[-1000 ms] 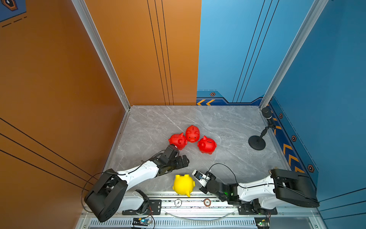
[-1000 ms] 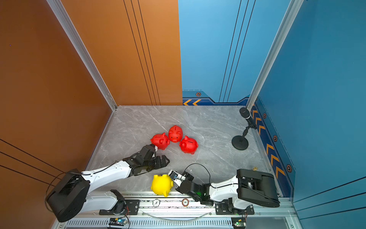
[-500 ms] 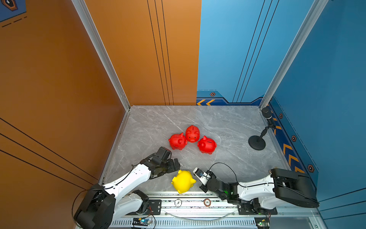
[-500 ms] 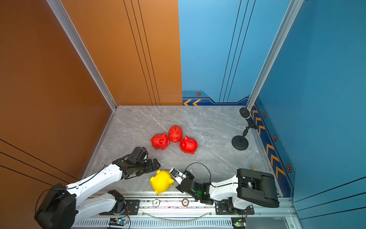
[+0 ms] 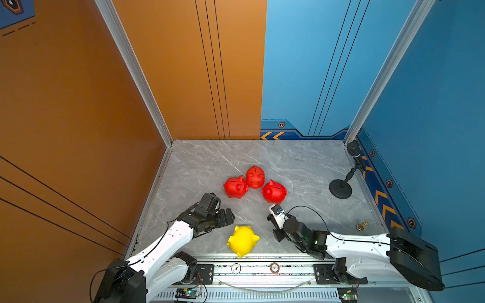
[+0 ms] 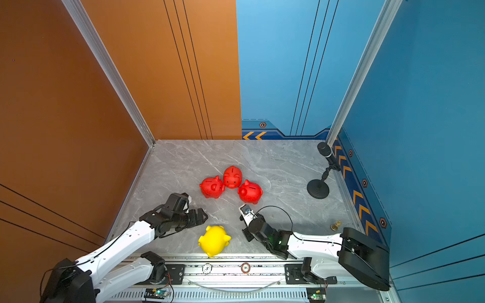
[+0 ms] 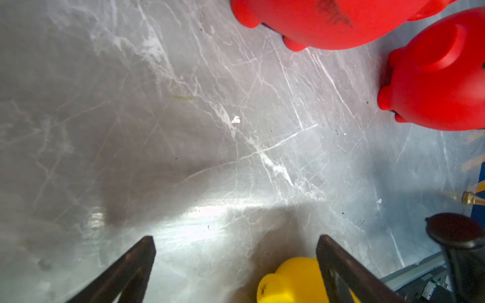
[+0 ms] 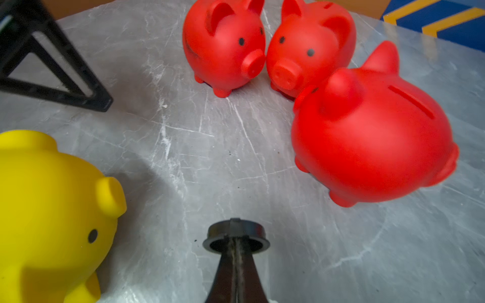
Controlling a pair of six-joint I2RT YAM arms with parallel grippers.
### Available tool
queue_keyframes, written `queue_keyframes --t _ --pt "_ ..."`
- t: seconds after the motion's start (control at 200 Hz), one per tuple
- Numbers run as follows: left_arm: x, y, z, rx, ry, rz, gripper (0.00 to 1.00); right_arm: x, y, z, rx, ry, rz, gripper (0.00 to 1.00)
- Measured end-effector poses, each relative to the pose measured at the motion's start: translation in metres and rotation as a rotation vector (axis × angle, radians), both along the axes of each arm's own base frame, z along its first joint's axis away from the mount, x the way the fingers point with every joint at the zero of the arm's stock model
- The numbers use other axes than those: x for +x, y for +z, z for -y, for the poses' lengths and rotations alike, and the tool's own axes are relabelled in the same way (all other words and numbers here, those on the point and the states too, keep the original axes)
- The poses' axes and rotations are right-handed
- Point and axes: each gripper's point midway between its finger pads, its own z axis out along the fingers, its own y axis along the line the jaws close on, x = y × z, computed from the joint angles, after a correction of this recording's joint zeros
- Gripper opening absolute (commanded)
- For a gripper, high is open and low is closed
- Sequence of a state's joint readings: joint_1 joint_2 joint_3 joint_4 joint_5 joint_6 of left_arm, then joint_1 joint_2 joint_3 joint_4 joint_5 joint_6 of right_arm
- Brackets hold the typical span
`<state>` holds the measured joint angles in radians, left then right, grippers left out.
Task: Open piggy banks
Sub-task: Place the lid at the center of the board.
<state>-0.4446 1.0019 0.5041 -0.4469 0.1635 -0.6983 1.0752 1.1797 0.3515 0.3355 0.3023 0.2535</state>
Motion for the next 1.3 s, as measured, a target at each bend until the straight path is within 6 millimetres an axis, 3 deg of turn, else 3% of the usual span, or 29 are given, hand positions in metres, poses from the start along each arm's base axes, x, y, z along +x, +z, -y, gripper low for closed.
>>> queue_keyframes --t 0.295,0.641,0.876,0.981,1.132,1.297 --pt "-0.002 0.007 0.004 -0.010 -0.029 -0.011 0.98 0.026 0.005 0.053 0.058 -0.161 -0.179 0.00" --pt "-0.001 0.022 0.005 -0.007 -0.029 -0.017 0.98 0.052 -0.007 0.100 0.061 -0.323 -0.374 0.00" --pt "-0.003 0.023 0.004 0.007 -0.038 -0.034 0.98 0.094 -0.024 0.129 0.026 -0.462 -0.486 0.00" --pt "-0.001 0.026 0.004 0.010 -0.043 -0.029 0.98 0.118 -0.038 0.136 0.002 -0.509 -0.529 0.00" --pt "-0.001 0.026 0.003 0.015 -0.049 -0.028 0.98 0.156 -0.058 0.129 -0.026 -0.531 -0.580 0.00" --pt "-0.001 0.024 0.003 0.021 -0.054 -0.035 0.98 0.196 -0.062 0.118 -0.055 -0.517 -0.561 0.00"
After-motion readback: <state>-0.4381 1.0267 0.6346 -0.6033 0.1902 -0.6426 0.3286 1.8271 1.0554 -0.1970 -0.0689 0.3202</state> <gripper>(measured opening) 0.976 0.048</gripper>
